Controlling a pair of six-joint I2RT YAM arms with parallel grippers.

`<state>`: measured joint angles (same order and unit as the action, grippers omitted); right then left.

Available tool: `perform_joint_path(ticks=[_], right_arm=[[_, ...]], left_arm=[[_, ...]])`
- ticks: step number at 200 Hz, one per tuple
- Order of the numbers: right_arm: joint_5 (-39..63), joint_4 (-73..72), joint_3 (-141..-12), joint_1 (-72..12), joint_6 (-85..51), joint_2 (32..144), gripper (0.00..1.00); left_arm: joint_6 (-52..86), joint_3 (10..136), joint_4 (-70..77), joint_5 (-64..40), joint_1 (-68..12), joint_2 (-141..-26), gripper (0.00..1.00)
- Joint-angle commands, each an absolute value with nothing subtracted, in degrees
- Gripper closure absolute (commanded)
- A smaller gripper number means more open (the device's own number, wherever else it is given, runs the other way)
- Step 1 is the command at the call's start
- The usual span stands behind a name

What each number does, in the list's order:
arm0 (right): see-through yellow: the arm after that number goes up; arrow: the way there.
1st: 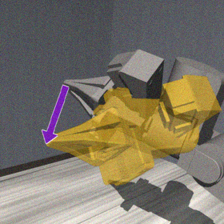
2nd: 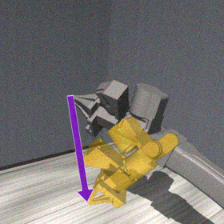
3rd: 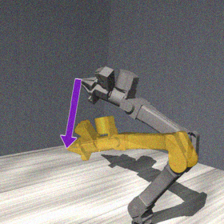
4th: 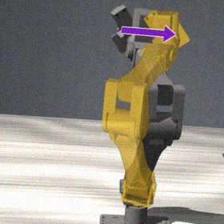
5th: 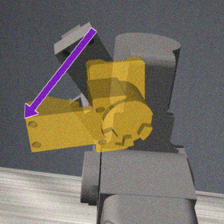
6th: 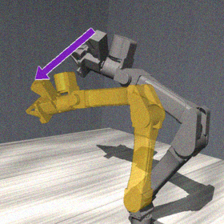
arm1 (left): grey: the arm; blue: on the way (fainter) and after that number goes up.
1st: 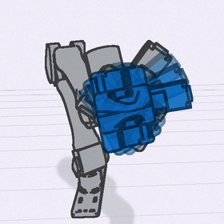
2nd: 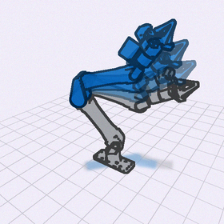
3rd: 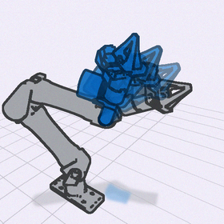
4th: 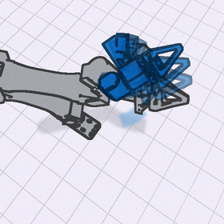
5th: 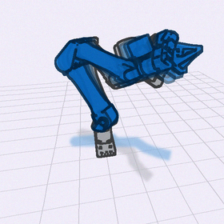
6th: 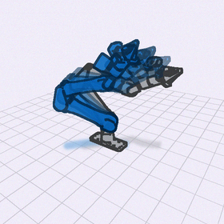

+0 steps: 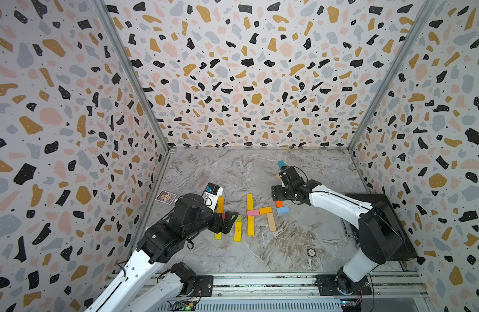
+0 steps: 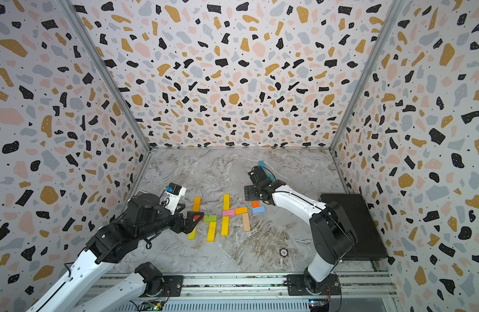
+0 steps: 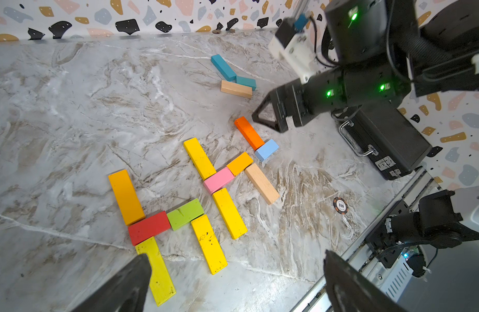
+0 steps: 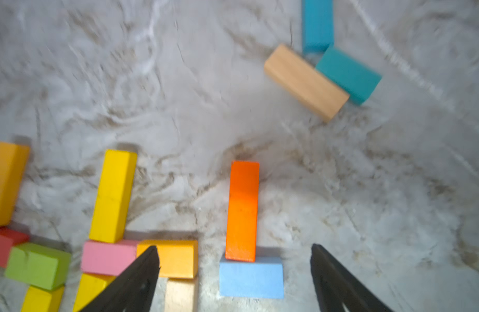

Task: Assemble the letter h with building blocks
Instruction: Pick up the building block from the center of the board.

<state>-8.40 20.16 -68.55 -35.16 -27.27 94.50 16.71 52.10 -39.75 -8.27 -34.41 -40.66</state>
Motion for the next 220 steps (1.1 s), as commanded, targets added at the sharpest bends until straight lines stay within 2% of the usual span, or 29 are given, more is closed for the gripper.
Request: perform_joint_path(ticks=[1,26,73,122,169,188,220], right_arm=[[-11.94,20.92,-72.66,-33.00,-27.71,95.81,0.12],[-13.59,22.24,-79.52,-29.11,-28.73,101.61,0.13],[-7.29,26.32,-94.88,-22.38,-28.89,116.28,0.17],[-7.20,29.66,-107.86,-21.62,-21.86,127.42,0.19],[-13.99,34.49,-110.77,-21.05,-24.69,130.31,0.17],[-15.49,33.89,-108.38,-21.00,-28.93,130.27,0.13],[-14.12,28.96,-103.42,-20.87,-34.84,129.14,0.14]], left_arm=[[16.98,51.33,-37.20,-9.25,-34.00,-40.25,0.01],[17.18,51.15,-37.18,-9.45,-33.97,-39.90,0.01],[17.31,51.07,-37.18,-9.69,-33.98,-39.28,0.01],[17.34,51.06,-36.96,-10.45,-33.90,-39.61,0.01],[17.37,50.93,-36.91,-10.54,-33.92,-39.80,0.01],[17.29,51.10,-37.13,-10.64,-33.93,-39.90,0.01],[17.31,50.93,-37.00,-10.02,-33.91,-39.77,0.01]])
